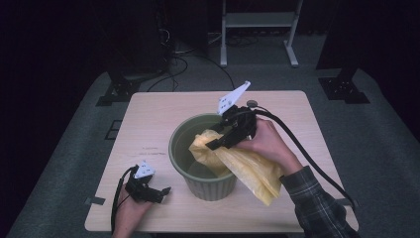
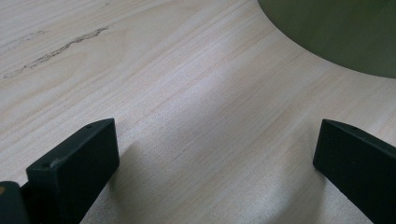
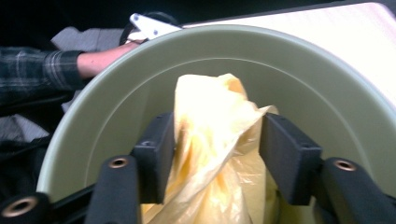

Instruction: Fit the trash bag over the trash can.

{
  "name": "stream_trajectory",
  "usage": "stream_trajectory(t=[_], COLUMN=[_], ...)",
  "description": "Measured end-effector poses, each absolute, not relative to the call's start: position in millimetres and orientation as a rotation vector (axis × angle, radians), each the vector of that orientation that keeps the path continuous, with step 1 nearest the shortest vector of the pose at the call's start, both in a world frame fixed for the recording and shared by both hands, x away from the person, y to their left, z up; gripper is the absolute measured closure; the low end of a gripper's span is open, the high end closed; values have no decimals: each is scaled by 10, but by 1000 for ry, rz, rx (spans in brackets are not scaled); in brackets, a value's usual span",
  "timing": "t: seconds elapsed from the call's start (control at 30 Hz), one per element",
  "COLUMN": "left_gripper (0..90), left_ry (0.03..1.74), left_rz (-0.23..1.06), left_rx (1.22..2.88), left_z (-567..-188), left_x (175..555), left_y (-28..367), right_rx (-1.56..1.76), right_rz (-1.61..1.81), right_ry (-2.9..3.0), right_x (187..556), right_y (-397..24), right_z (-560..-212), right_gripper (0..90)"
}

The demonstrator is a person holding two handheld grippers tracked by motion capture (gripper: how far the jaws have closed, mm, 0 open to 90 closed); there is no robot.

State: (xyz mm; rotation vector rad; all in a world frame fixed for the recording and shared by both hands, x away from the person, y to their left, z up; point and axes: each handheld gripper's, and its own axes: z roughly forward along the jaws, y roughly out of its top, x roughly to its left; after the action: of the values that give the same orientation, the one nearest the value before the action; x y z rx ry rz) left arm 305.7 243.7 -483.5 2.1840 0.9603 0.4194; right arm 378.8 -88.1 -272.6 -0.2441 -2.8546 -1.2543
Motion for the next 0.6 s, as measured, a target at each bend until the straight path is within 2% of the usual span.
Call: stream_trajectory(t=[0.23,0.27,0.3,0.37,0.4,0.5,0.57,0.6], left_gripper=[0,0,0,0,0,0,0,0], left_ry=[952,939,929,908,899,833,778,778], left_rz=[399,406,404,396,385,353,335,335], left_rx=[2143,2131,2114,2078,2064,2061,2052,2052], left_z=[-4735,-4681,-4622,-4502,-4445,-4257,-4026,-4026], left_x=[3045,3030,3014,2988,2979,2940,2876,2876], left_y=[2487,2497,2509,2541,2552,2563,2554,2554], right_rx=[-277,-236,-236,-210,-210,-199,-194,-194], right_rz=[-1302,-1284,-1284,-1282,-1282,-1264,-1264,-1264], right_ry=[-2838,-2830,-2830,-2822,-2822,-2833,-2839,-2839], right_x=[3764,3733,3733,3706,3706,3714,3719,3719], right_y=[-1075,-1117,-1117,-1155,-1155,-1143,-1135,-1135], right_z=[-2691,-2703,-2703,-2751,-2751,-2814,-2841,-2841], right_gripper=[398,597,597,778,778,852,858,858])
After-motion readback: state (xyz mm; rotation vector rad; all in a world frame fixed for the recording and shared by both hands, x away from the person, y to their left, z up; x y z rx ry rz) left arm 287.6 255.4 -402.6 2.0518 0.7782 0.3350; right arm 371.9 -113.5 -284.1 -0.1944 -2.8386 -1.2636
